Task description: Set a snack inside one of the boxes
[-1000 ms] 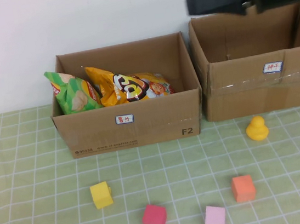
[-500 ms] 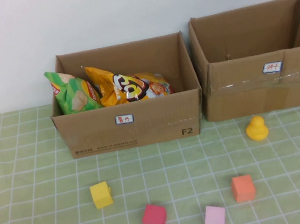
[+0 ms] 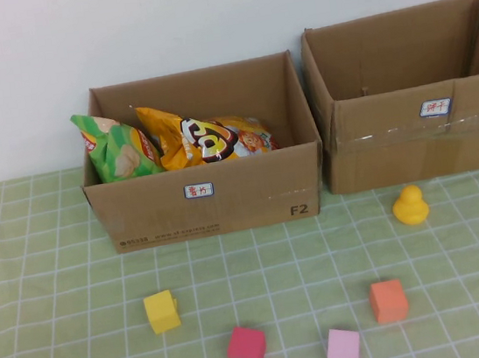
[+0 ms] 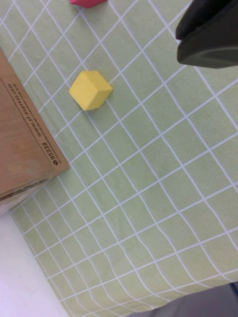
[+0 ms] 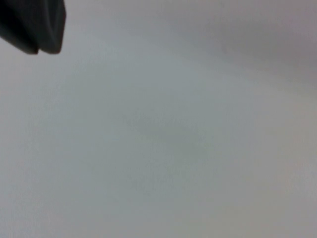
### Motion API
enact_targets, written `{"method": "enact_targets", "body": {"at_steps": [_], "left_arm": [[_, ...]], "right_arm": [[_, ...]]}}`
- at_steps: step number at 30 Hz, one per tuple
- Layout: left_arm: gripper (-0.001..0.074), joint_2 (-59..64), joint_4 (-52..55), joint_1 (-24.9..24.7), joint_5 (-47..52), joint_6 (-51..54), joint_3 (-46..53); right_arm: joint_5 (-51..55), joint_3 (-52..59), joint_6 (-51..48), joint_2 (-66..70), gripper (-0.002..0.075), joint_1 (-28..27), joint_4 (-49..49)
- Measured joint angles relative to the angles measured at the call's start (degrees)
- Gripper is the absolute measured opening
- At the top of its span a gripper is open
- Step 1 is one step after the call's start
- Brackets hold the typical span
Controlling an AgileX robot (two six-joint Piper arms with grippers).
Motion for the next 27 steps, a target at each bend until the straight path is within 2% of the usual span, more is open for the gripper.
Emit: {"method": "enact_targets", "body": {"at_steps": [5, 10, 14, 19, 23, 27], "left_arm": [[-0.0001, 0.0, 0.0, 0.0, 0.0, 0.0, 0.0], [-0.0001, 0.0, 0.0, 0.0, 0.0, 0.0, 0.0], [-0.0001, 0.0, 0.0, 0.0, 0.0, 0.0, 0.0], [-0.0001, 0.0, 0.1, 0.0, 0.0, 0.0, 0.0], [-0.0001, 0.0, 0.1, 0.0, 0.0, 0.0, 0.0], [-0.0001, 0.0, 0.1, 0.0, 0.0, 0.0, 0.0]], "right_arm": [[11.9, 7.7, -2.6, 0.0, 0.0006, 0.0, 4.0], [9.8, 16.4, -3.1, -0.2, 0.0001, 0.0, 15.0], [9.3, 22.8, -5.1, -0.6, -0.0001, 0.0, 16.3], [16.4, 30.1, -11.0, -1.7, -0.0001, 0.3, 19.6], [18.7, 36.4, -22.9, -2.2, -0.0001, 1.1, 37.1], [20.9, 40.1, -37.1, -2.9, -0.0001, 3.7, 50.6]]}}
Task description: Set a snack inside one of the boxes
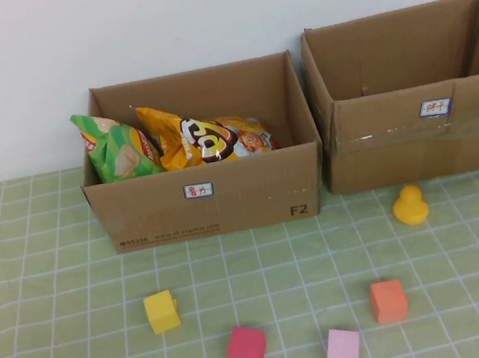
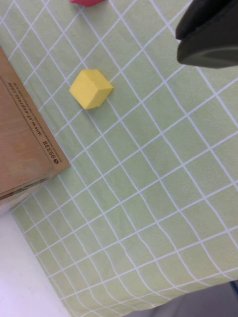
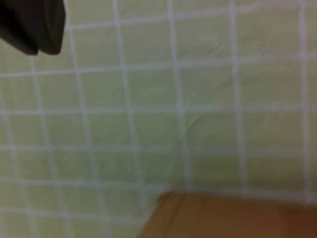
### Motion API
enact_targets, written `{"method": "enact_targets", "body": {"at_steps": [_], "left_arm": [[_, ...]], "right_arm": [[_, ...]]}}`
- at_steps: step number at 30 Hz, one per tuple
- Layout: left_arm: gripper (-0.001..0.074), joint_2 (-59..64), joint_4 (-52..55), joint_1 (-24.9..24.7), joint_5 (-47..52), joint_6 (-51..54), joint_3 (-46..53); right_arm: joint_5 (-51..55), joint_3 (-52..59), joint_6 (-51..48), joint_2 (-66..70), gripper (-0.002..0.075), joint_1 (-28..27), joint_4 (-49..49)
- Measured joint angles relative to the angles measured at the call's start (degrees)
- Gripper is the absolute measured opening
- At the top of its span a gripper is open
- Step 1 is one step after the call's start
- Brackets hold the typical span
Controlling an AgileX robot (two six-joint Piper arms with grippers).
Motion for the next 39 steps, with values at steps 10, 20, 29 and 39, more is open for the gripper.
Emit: {"method": "enact_targets", "body": {"at_steps": [10, 20, 29, 39], "left_arm": [[-0.0001, 0.0, 0.0, 0.0, 0.0, 0.0, 0.0], [-0.0001, 0.0, 0.0, 0.0, 0.0, 0.7, 0.0], [-0.0001, 0.0, 0.0, 0.0, -0.8, 1.3, 0.0], [-0.0001, 0.0, 5.5, 0.0, -14.8, 1.3, 6.9]], "right_arm": [[9.2, 1.3, -20.1, -10.7, -0.0002, 10.4, 15.0], [12.2, 4.0, -21.3, -32.1, -0.0002, 17.7, 17.1], [12.0, 20.9, -20.8, -56.5, -0.0002, 20.7, 18.3], [12.0, 32.1, -20.6, -79.4, -0.0002, 20.8, 21.7]]}}
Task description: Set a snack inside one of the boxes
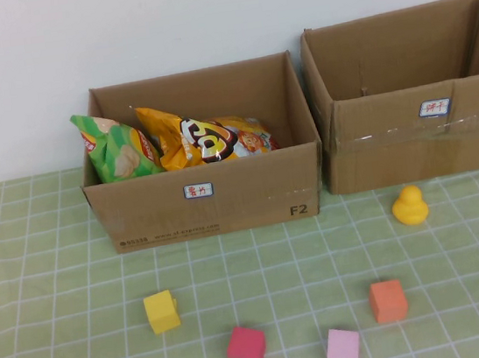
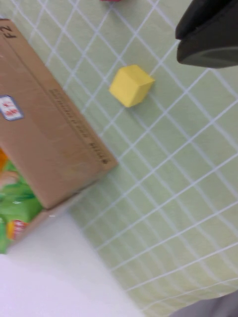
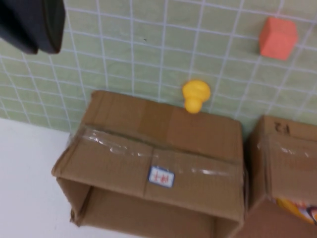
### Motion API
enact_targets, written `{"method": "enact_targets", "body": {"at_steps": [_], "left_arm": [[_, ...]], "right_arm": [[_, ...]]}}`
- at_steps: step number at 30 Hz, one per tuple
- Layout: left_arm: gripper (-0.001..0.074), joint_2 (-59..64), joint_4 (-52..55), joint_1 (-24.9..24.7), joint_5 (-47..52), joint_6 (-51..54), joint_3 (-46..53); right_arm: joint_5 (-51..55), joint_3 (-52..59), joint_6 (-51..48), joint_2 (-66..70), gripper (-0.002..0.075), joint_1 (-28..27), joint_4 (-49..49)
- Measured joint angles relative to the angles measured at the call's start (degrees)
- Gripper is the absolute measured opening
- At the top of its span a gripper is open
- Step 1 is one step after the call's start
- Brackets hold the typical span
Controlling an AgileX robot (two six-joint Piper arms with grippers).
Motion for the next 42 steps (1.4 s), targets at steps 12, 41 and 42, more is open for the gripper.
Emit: {"method": "enact_targets", "body": {"at_steps": [12, 41, 42], "left_arm": [[-0.0001, 0.0, 2.6, 0.0, -5.6, 0.0, 2.0], [-0.0001, -13.4, -8.5, 11.2, -6.1, 0.1, 8.6], [-0.0001, -15.0, -9.3, 13.0, -6.3, 0.4, 9.2]], "right_arm": [[6.1, 0.0, 0.1, -3.2, -0.0002, 0.0, 8.6], [7.5, 0.0, 0.1, -3.2, -0.0002, 0.0, 9.8], [7.5, 0.0, 0.1, -3.2, -0.0002, 0.0, 9.8]]}}
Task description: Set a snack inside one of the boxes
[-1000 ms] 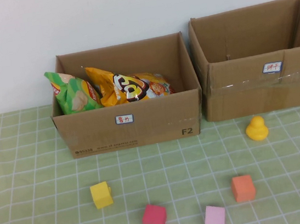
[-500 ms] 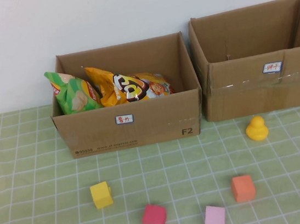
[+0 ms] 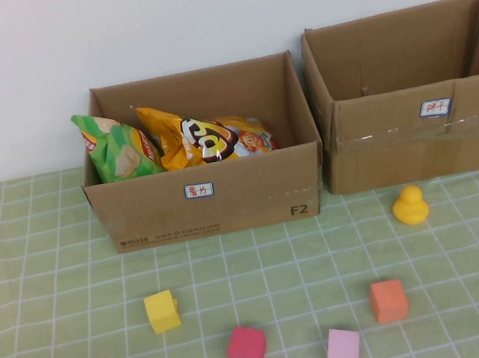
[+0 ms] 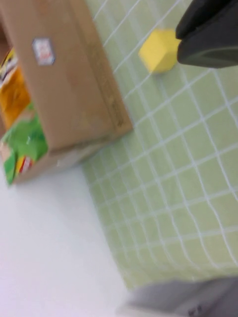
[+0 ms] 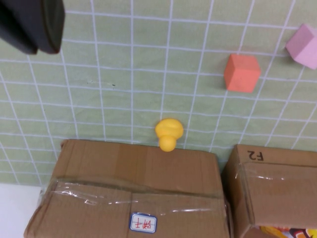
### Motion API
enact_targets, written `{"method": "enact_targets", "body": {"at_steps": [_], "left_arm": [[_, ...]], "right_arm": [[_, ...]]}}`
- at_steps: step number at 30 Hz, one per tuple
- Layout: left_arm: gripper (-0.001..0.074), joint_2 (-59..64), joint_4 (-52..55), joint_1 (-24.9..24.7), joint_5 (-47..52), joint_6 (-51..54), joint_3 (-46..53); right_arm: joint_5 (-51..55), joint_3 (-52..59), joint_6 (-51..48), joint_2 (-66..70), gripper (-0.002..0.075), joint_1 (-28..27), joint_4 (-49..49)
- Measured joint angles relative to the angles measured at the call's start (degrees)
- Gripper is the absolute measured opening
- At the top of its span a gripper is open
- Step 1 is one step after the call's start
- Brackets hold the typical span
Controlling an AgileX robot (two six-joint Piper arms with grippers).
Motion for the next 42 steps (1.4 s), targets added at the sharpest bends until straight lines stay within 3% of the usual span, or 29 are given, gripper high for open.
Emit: {"method": "enact_targets", "body": {"at_steps": [5, 9, 22, 29, 42], "left_arm": [[-0.0001, -3.5, -4.5, 6.5, -3.8, 2.7, 4.4], [-0.0001, -3.5, -8.2, 8.5, -4.0, 3.1, 6.0], [-0.0001, -3.8, -12.3, 8.9, 0.2, 3.1, 5.9], [-0.0001, -3.8, -15.7, 8.9, 0.3, 8.1, 5.9], [-0.0001, -3.8, -17.9, 8.9, 0.8, 4.3, 5.7]], "right_arm": [[0.1, 0.0, 0.1, 0.0, -0.0002, 0.0, 0.0], [0.1, 0.0, 0.2, 0.0, -0.0002, 0.0, 0.0], [0.1, 0.0, 0.3, 0.0, -0.0002, 0.0, 0.0], [0.1, 0.0, 0.4, 0.0, -0.0002, 0.0, 0.0], [0.1, 0.0, 0.4, 0.0, -0.0002, 0.0, 0.1]]}}
